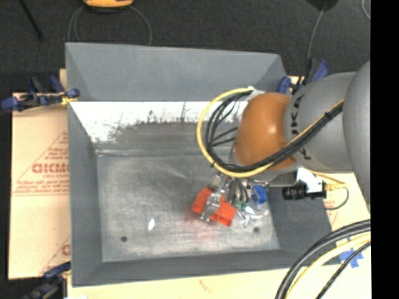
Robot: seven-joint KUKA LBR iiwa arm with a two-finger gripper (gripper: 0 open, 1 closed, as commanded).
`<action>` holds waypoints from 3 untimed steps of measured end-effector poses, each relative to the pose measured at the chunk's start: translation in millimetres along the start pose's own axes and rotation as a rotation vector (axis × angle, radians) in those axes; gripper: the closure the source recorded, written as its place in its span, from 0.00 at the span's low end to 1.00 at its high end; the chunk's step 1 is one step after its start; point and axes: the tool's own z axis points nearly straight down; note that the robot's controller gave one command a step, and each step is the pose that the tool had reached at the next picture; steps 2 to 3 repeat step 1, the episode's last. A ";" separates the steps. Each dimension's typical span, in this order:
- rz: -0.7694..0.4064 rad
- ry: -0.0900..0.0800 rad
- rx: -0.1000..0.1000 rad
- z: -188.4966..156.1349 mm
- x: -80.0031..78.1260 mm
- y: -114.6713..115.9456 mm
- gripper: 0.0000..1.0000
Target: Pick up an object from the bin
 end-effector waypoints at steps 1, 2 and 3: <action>-0.021 -0.005 -0.002 -153.0 -5.6 -13.4 1.00; -0.021 -0.005 -0.002 -153.0 -5.6 -13.4 1.00; -0.021 -0.005 -0.002 -153.0 -5.6 -13.4 1.00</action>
Offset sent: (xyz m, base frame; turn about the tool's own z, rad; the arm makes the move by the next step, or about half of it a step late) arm -0.0027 -0.0139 0.1479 -0.0209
